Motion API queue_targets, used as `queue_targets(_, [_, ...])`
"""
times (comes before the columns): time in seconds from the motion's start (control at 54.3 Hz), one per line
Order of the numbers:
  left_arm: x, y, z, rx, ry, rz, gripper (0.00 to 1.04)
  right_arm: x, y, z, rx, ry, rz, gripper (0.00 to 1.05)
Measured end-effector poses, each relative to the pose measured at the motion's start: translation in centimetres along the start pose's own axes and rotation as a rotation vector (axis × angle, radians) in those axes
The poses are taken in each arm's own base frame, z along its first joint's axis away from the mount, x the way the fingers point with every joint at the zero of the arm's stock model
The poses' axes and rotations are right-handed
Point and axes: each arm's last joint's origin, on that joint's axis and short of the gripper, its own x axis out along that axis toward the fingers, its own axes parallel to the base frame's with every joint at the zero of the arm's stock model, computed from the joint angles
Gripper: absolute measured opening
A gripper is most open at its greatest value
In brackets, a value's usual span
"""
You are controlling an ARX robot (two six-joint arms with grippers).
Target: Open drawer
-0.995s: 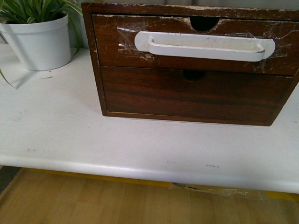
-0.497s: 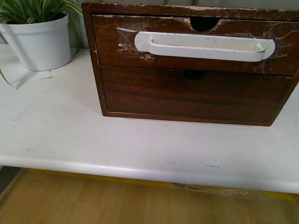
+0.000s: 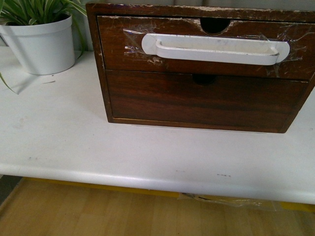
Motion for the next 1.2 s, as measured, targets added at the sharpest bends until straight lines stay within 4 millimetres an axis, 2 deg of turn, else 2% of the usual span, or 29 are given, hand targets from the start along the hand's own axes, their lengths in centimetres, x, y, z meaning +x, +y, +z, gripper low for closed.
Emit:
queue_targets(0.479, [0.0,0.0,0.0,0.000,0.000,0.000,0.99,0.0,0.0,0.0,0.000,0.000,0.000,0.96])
queue_targets(0.534, [0.0,0.0,0.0,0.000,0.000,0.000,0.99,0.1,0.0,-0.1,0.035,0.009,0.077,0.96])
queue_targets(0.59, [0.1,0.0,0.0,-0.034,0.012,0.128,0.99,0.2,0.0,-0.2,0.068,0.029,0.152,0.96])
queue_targets(0.682, [0.4,-0.3,-0.3,-0.084,0.044,0.348,0.99,0.4,0.0,0.0,0.082,0.060,0.163,0.96])
queue_targets(0.755, [0.7,-0.5,-0.1,-0.092,0.052,0.404,0.99,0.7,0.0,0.8,0.072,0.092,0.182,0.96])
queue_targets(0.94, [2.6,-1.2,2.0,-0.046,0.080,0.259,0.99,2.0,0.1,2.7,-0.012,0.141,0.251,0.96])
queue_targets(1.198, [7.0,-0.8,4.4,0.170,0.202,0.006,0.99,4.7,0.4,6.4,-0.188,0.124,0.354,0.96])
